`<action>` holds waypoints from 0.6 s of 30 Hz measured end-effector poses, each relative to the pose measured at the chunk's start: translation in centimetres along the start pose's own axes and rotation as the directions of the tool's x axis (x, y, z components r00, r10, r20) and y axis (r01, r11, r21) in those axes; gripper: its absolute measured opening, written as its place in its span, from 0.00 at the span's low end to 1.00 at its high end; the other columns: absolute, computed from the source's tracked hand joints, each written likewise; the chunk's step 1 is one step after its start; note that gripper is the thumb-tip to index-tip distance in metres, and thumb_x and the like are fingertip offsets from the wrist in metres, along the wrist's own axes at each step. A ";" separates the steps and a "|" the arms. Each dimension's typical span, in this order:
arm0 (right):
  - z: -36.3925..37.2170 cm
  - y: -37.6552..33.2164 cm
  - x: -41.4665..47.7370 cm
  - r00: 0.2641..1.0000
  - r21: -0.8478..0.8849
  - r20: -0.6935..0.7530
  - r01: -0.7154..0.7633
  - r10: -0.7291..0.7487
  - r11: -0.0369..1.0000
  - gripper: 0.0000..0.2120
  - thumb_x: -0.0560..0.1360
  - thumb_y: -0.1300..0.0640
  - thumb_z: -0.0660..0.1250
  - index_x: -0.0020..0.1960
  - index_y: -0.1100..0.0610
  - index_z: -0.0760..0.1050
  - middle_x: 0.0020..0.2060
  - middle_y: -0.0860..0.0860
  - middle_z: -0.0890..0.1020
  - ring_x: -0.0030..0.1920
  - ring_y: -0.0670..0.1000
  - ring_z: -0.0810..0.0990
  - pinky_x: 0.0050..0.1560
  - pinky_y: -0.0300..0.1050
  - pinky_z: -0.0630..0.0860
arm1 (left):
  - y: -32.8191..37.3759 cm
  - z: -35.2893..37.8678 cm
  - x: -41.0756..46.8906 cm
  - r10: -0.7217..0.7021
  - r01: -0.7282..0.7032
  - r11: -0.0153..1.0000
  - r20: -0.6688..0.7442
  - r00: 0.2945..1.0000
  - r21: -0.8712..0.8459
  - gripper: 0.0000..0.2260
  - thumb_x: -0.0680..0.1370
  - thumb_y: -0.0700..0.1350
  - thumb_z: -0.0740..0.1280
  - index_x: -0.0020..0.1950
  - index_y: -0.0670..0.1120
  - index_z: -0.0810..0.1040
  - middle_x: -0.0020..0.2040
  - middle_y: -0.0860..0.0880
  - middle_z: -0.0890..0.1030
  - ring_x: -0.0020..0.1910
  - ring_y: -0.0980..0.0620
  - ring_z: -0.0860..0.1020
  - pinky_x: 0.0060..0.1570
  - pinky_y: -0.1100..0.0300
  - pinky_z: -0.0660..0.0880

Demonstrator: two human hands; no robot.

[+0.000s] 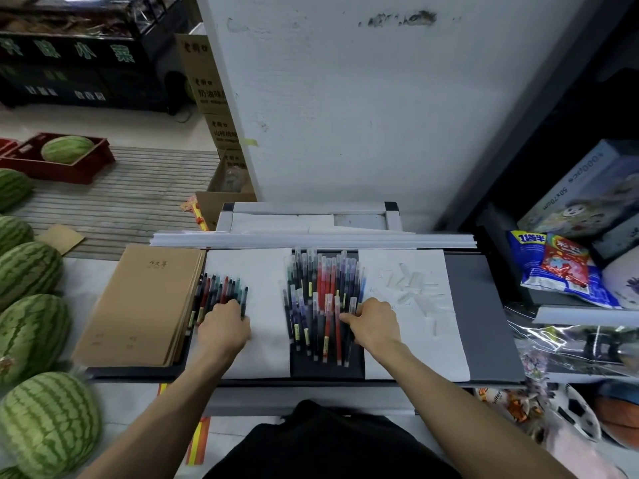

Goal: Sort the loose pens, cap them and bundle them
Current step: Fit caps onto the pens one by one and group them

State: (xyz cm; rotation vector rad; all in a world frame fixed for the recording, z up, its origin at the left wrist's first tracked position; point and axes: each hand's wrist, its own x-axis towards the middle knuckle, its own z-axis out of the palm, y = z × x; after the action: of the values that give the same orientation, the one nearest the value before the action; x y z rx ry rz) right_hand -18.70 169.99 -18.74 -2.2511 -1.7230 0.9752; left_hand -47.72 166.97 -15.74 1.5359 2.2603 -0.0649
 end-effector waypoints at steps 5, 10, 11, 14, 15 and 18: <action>0.3 -0.1 -0.3 1.000 -0.052 -0.014 0.018 -0.019 0.998 0.26 0.76 0.36 0.71 0.34 0.56 0.73 0.29 0.51 0.80 0.32 0.52 0.80 0.35 0.47 0.80 | 0.2 0.0 -0.3 0.012 -0.012 1.000 0.003 1.000 -0.010 0.12 0.80 0.43 0.63 0.37 0.44 0.69 0.37 0.44 0.78 0.36 0.43 0.75 0.35 0.53 0.70; -1.3 2.0 -1.5 0.997 -0.069 -0.047 0.050 -0.053 0.996 0.16 0.79 0.38 0.64 0.43 0.49 0.77 0.36 0.46 0.82 0.39 0.51 0.81 0.43 0.47 0.80 | 0.1 0.0 -0.8 0.037 -0.035 0.998 0.025 0.999 -0.053 0.12 0.76 0.41 0.64 0.35 0.45 0.64 0.30 0.47 0.70 0.29 0.47 0.67 0.30 0.57 0.60; -2.0 2.9 -1.7 0.995 -0.112 -0.080 0.049 -0.059 0.992 0.13 0.79 0.40 0.63 0.44 0.48 0.78 0.37 0.46 0.82 0.40 0.52 0.81 0.44 0.48 0.80 | 0.0 0.0 -1.0 0.046 -0.045 0.998 0.024 0.999 -0.054 0.12 0.76 0.42 0.64 0.35 0.45 0.64 0.30 0.47 0.69 0.28 0.48 0.65 0.30 0.56 0.59; -4.5 6.0 -1.7 0.976 -0.259 -0.207 0.012 -0.068 0.966 0.07 0.80 0.46 0.61 0.51 0.47 0.77 0.41 0.46 0.83 0.39 0.52 0.79 0.41 0.46 0.77 | -0.2 0.1 -1.7 0.065 -0.065 0.996 0.003 0.998 -0.067 0.10 0.76 0.45 0.65 0.38 0.44 0.67 0.31 0.48 0.74 0.29 0.49 0.68 0.29 0.56 0.61; -5.4 7.1 -1.8 0.969 -0.300 -0.237 -0.011 -0.064 0.954 0.07 0.80 0.47 0.62 0.54 0.47 0.76 0.44 0.46 0.83 0.40 0.53 0.79 0.41 0.46 0.75 | -0.1 0.2 -2.0 0.071 -0.071 0.995 -0.005 0.997 -0.074 0.10 0.76 0.47 0.65 0.39 0.44 0.69 0.33 0.48 0.75 0.29 0.49 0.69 0.29 0.56 0.62; -7.4 10.4 -1.8 0.965 -0.368 -0.261 -0.088 -0.012 0.926 0.12 0.80 0.45 0.64 0.60 0.49 0.73 0.54 0.49 0.81 0.47 0.56 0.83 0.43 0.50 0.76 | 0.2 0.3 -2.7 0.093 -0.093 0.993 -0.006 0.996 -0.077 0.08 0.77 0.49 0.64 0.42 0.46 0.69 0.35 0.48 0.75 0.31 0.49 0.69 0.29 0.55 0.63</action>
State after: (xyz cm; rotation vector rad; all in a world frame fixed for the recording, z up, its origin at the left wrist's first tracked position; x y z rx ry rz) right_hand -6.29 166.86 -17.29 -2.5084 -1.8776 0.3450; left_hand -46.61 164.56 -15.00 1.5986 2.1636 0.0501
